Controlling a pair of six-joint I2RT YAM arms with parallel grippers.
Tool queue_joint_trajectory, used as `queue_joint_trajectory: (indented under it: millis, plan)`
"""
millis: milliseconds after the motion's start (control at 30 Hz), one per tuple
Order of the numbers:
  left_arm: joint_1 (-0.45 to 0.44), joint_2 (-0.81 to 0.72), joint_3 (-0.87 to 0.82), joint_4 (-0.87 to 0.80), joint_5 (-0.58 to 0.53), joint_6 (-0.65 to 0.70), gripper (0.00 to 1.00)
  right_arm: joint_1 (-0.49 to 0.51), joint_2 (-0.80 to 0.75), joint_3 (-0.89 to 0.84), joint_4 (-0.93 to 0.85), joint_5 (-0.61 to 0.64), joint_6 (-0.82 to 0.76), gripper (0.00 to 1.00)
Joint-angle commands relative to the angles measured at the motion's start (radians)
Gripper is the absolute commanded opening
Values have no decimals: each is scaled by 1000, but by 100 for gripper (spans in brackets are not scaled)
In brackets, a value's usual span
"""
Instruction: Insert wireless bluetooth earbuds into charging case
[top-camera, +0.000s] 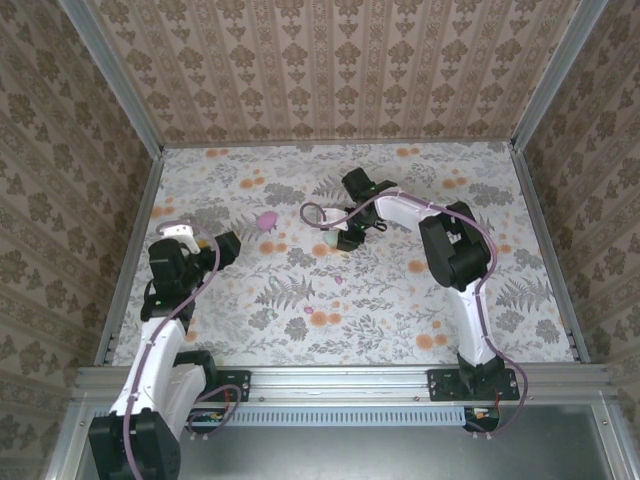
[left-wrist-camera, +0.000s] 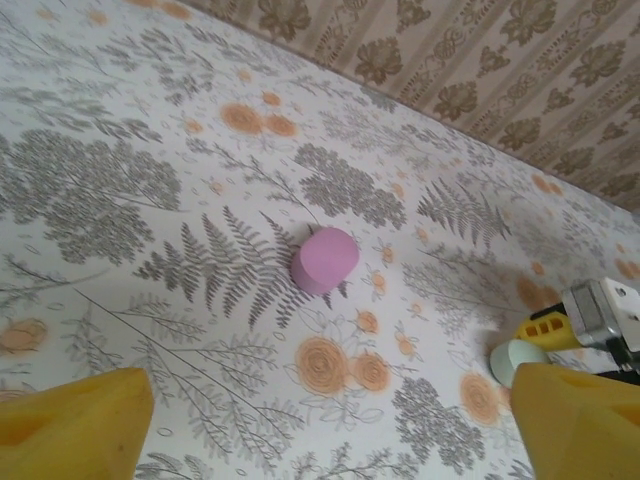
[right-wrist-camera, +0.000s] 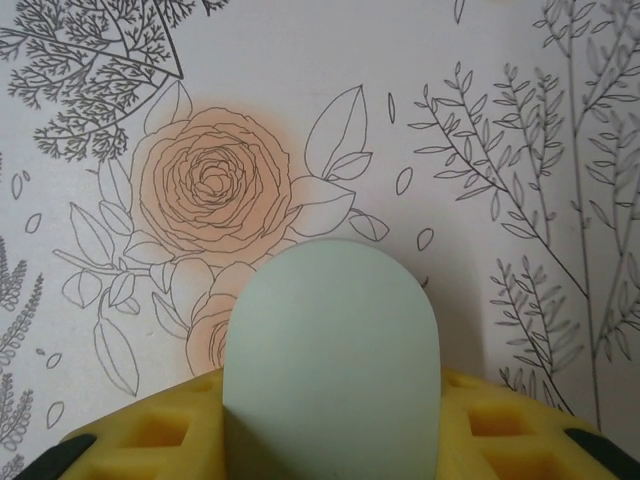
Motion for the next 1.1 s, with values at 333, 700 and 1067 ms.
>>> queue_joint_trajectory:
  millis: [333, 700, 1067]
  plan:
    - [-430, 308, 303, 68, 90, -162, 88, 12, -597, -481, 545, -291, 318, 34]
    - [-683, 498, 492, 151, 110, -239, 90, 20, -825, -673, 675, -242, 369, 34]
    - [-692, 574, 553, 108, 82, -205, 73, 28, -850, -709, 748, -227, 368, 36]
